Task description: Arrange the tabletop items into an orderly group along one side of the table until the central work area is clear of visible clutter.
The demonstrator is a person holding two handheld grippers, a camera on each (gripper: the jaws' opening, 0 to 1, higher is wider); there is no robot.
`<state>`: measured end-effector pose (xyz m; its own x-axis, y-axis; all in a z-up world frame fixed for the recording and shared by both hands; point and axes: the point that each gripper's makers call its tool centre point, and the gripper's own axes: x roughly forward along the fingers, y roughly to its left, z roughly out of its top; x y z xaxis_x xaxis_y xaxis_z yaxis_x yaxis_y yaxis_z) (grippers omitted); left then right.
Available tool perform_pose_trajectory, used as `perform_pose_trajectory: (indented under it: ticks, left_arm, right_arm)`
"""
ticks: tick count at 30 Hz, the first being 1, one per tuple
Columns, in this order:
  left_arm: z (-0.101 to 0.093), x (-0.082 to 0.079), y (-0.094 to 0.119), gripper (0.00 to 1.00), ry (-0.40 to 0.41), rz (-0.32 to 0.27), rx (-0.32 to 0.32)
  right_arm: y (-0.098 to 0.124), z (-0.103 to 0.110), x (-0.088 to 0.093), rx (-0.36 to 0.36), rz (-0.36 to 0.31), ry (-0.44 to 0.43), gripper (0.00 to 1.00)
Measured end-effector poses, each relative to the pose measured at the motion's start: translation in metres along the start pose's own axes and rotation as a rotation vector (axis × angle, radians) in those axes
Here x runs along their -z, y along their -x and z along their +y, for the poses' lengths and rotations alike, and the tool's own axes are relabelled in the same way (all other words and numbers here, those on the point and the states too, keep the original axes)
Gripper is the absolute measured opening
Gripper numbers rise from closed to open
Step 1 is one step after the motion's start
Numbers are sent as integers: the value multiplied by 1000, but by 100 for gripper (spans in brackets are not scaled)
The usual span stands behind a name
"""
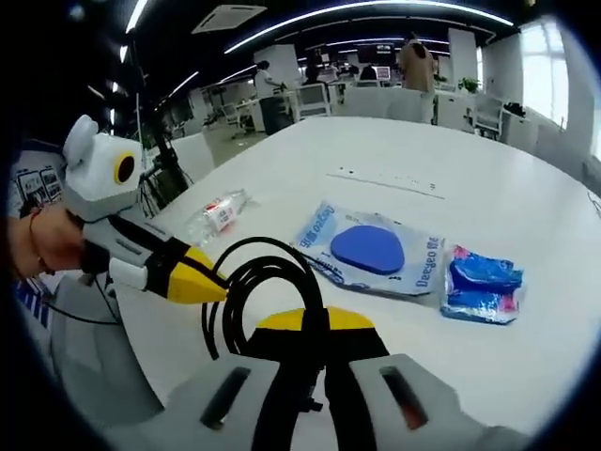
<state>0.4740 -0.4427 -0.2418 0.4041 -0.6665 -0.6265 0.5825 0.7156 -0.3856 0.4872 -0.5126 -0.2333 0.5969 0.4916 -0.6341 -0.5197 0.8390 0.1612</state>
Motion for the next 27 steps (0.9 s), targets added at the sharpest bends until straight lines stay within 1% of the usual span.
perform_pose_trajectory:
  ticks: [1, 6, 8, 11, 18, 24, 27]
  left_arm:
    - [-1, -1, -1, 4, -2, 2, 3]
    - [-16, -12, -22, 3, -35, 19, 37]
    - [-22, -16, -31, 3, -49, 29, 53]
    - [-29, -20, -45, 4, -66, 46, 71]
    - [-34, -26, -71, 3, -68, 75, 92]
    - [-35, -25, -93, 3, -69, 110, 106]
    - [-35, -23, -106, 3, -66, 130, 115]
  right_arm:
    - [3, -6, 1, 13, -4, -6, 3]
    - [17, -29, 4, 61, -19, -37, 3]
    - [20, -36, 5, 76, -20, -44, 3]
    - [25, -52, 9, 99, -20, -56, 3]
    - [24, -77, 16, 133, -12, -84, 3]
    - [19, -94, 25, 147, 2, -111, 3]
    - [16, -103, 32, 158, 12, -125, 3]
